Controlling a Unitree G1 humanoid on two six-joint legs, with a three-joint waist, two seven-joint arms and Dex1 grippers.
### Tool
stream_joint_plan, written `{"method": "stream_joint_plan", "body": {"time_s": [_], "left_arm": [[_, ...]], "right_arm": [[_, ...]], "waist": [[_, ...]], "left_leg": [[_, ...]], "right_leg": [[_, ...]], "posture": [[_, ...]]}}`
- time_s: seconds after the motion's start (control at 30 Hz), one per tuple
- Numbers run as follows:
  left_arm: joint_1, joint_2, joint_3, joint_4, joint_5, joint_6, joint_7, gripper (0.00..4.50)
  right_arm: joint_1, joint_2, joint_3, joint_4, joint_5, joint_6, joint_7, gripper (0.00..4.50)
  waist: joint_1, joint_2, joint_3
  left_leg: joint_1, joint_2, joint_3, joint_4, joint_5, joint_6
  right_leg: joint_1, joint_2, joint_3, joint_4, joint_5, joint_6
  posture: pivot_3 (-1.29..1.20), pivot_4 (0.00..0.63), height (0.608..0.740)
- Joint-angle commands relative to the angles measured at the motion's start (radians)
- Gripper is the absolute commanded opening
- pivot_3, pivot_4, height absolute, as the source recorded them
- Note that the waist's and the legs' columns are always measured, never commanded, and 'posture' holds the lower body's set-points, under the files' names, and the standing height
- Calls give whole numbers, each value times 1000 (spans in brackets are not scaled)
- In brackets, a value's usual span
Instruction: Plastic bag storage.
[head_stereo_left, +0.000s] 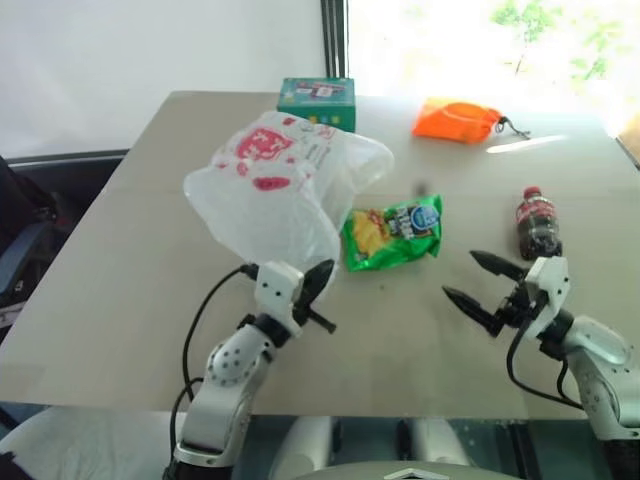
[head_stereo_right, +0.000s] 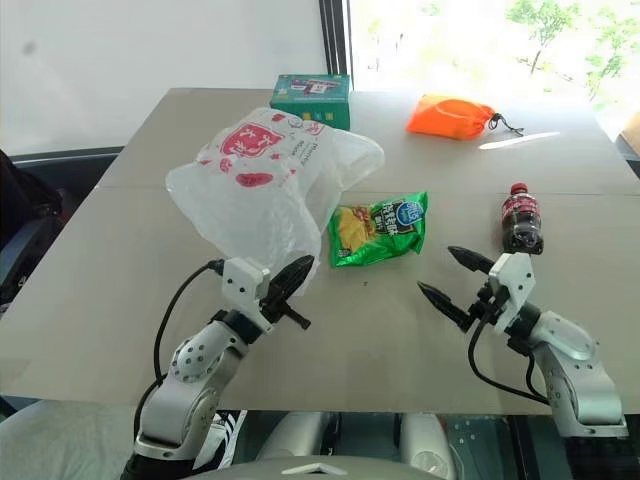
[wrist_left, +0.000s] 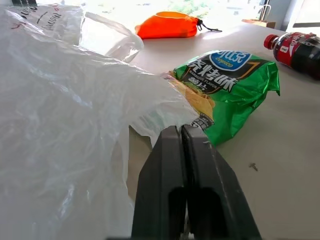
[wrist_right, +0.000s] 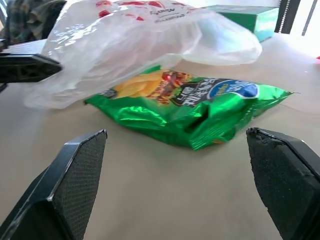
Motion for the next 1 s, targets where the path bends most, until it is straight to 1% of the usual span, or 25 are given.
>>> {"method": "stream_joint_plan", "body": {"time_s": [0.03,0.17,0.27,0.43,0.53,0.67,0.7,0.73,0.8,0.83,0.9,1.0], "left_arm": [[18,9,9,-72,2,6,13,92],[40,17,23,-91,13,-9,22,92],[83,26,56,-127,-1,-87,7,92],[175,63,104,-142,-9,-164,-32,92],[216,78,125,-141,-37,-158,-48,92],[209,78,104,-158,-81,-132,-72,92],[197,78,91,-166,-96,-121,-81,582],[185,79,79,-173,-105,-111,-88,705],[159,78,69,-171,-98,-89,-77,1627],[142,76,69,-163,-87,-64,-58,2139],[102,74,69,-151,-66,-5,-20,2950],[54,76,60,-144,-64,98,11,4363]], "right_arm": [[-24,0,-16,-2,1,-1,0,4500],[-37,6,-20,18,-1,-5,-4,4500],[-66,8,-32,49,-20,10,-51,4500],[-125,24,-39,45,11,147,-145,4500],[-145,28,-31,51,3,176,-161,4500],[-149,38,-24,76,-18,152,-147,4500],[-147,43,-23,73,-16,143,-137,4500],[-143,47,-23,63,-7,135,-123,4500],[-128,52,-30,35,16,125,-93,4500],[-112,46,-36,17,41,124,-54,4500],[-68,13,-41,-22,88,131,42,4500],[-18,-41,-33,-55,88,125,125,4500]], "waist": [[2,0,0],[1,0,0],[-1,0,0],[-4,1,1],[1,0,1],[2,0,1],[2,0,1],[2,0,1],[0,0,1],[0,1,1],[2,1,2],[0,1,2]], "left_leg": [[0,0,0,0,0,0],[0,0,0,0,0,0],[0,0,0,0,0,0],[0,1,1,0,0,0],[0,0,0,0,0,0],[-1,0,0,0,0,1],[-1,0,0,0,0,1],[-1,0,1,0,0,1],[-1,0,0,0,0,1],[-1,0,0,0,0,1],[-1,0,0,0,0,1],[-1,0,0,0,-1,1]], "right_leg": [[0,0,0,0,0,0],[0,0,1,0,0,0],[0,0,1,0,0,0],[0,-3,2,0,0,0],[0,-4,2,0,0,0],[0,-4,1,-1,0,0],[0,-4,1,-1,0,0],[0,-4,0,0,0,0],[0,-3,0,0,0,0],[0,-1,0,0,0,0],[0,0,0,0,0,0],[0,1,-1,0,0,0]], "posture": [[0,150,740],[0,150,740],[0,150,740],[0,150,740],[0,150,740],[0,150,740],[0,150,740],[0,150,740],[0,150,740],[0,150,740],[0,150,740],[0,150,740]]}}
